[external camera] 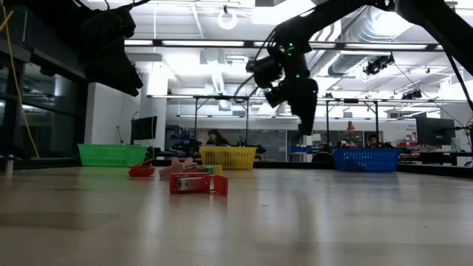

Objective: Pick and place Stapler, Stapler remover, tape
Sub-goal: Put the black staple remover into the blue bin

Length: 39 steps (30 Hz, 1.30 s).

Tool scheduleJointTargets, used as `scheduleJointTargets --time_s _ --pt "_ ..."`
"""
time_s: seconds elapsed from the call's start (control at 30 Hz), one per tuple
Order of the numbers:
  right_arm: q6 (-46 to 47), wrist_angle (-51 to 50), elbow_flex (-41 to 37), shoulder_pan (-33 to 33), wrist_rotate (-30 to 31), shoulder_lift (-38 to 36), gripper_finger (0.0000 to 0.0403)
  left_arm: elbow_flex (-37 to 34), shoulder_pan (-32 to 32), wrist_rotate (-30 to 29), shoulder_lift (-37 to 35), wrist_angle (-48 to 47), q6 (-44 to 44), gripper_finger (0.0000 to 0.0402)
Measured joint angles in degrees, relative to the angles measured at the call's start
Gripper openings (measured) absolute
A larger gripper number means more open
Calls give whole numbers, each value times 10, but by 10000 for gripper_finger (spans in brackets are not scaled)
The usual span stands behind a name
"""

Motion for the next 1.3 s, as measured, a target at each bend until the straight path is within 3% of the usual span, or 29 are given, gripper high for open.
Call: scheduleJointTargets --time_s 0.27,0.6,0.8,1.03,1.3 --pt "43 -18 0 -72 12 -28 41 0 0 0 0 0 3 232" --pt "68 -74 0 -164 53 -35 57 0 0 0 0 3 2 232" --pt "75 -73 0 -206 23 -35 44 0 0 -1 0 3 2 232" --pt "118 -73 0 -246 18 -35 63 0 0 -2 0 3 2 232" --pt "153 -73 0 -269 -57 -35 49 0 0 -5 0 2 2 232"
